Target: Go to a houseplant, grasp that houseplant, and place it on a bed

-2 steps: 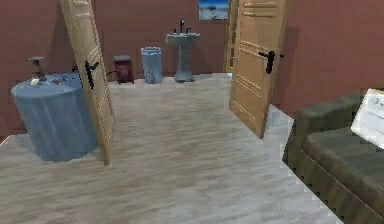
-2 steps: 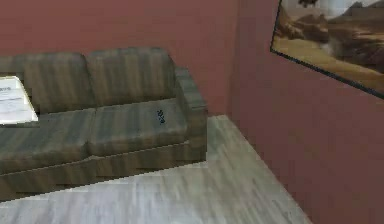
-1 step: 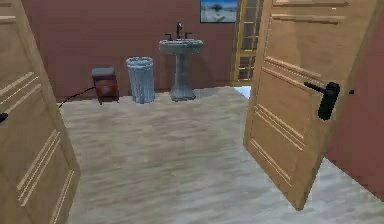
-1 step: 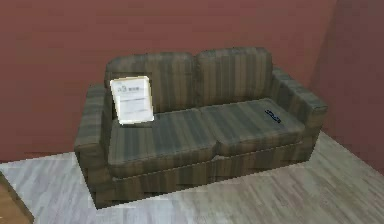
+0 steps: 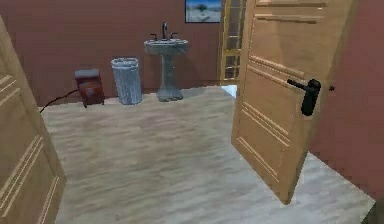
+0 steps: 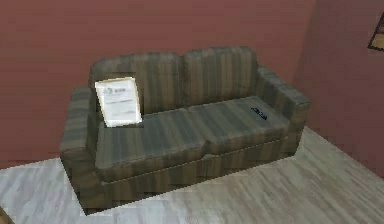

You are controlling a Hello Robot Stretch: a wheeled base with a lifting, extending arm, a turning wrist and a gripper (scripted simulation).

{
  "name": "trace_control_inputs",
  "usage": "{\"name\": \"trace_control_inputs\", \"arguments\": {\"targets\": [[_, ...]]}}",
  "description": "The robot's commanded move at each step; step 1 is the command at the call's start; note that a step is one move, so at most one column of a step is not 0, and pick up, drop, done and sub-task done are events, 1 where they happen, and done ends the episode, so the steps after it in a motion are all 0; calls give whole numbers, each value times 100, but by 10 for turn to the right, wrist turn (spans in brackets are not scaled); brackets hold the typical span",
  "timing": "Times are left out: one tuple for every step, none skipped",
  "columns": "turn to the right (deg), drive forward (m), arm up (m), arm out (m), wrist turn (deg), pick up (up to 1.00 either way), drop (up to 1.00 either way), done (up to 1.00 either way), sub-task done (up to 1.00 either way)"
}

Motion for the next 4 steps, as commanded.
{"name": "trace_control_inputs", "arguments": {"targets": [[0, 100, 0, 0, 0, 0, 0, 0, 0], [0, 100, 0, 0, 0, 0, 0, 0, 0], [0, 5, 0, 0, 0, 0, 0, 0, 0], [210, 0, 0, 0, 0, 0, 0, 0, 0]]}}
